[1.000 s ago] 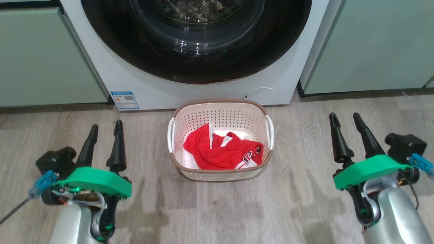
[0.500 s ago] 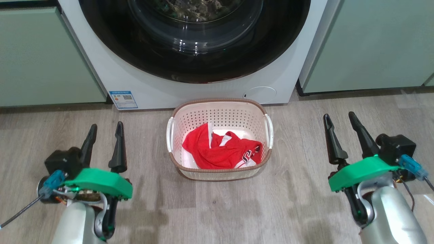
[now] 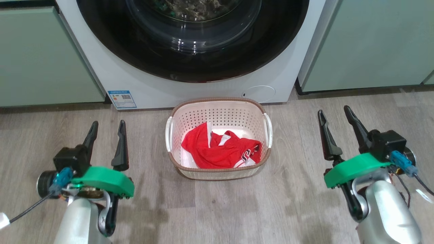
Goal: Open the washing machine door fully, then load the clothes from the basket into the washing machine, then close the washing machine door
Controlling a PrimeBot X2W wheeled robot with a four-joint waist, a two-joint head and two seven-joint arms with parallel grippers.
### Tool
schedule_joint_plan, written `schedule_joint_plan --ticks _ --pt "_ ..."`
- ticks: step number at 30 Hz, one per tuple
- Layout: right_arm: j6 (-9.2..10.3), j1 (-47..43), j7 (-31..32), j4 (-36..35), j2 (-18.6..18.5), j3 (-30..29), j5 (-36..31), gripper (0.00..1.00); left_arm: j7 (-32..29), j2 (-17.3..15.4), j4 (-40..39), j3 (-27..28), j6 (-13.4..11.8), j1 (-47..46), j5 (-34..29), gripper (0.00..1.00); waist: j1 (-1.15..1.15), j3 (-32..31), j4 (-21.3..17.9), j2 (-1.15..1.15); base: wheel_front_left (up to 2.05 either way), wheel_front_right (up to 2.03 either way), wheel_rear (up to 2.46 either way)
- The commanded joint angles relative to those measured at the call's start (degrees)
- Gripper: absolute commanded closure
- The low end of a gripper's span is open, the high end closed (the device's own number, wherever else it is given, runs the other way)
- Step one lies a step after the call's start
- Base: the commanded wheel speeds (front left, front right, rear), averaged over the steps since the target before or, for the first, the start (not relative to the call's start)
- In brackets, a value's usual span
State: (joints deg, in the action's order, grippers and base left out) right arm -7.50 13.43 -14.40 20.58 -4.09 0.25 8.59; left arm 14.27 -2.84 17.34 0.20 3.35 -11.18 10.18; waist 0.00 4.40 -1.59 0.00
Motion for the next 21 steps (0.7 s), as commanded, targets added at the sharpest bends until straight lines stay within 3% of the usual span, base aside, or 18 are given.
schedule_joint_plan --ticks 1,21 --pt "0.01 2.6 -0.6 -1.5 0.2 1.3 -0.2 0.00 0.7 -0.5 -1.3 2.1 0.0 -3.0 -0.5 0.00 0.00 -0.1 0.0 0.00 0.00 0.00 0.00" --pt "0.01 2.5 -0.6 -1.1 0.3 1.1 0.9 0.00 0.7 -0.1 0.5 2.8 0.0 -3.1 0.4 0.00 0.00 -0.3 -0.1 0.00 0.00 0.00 0.00"
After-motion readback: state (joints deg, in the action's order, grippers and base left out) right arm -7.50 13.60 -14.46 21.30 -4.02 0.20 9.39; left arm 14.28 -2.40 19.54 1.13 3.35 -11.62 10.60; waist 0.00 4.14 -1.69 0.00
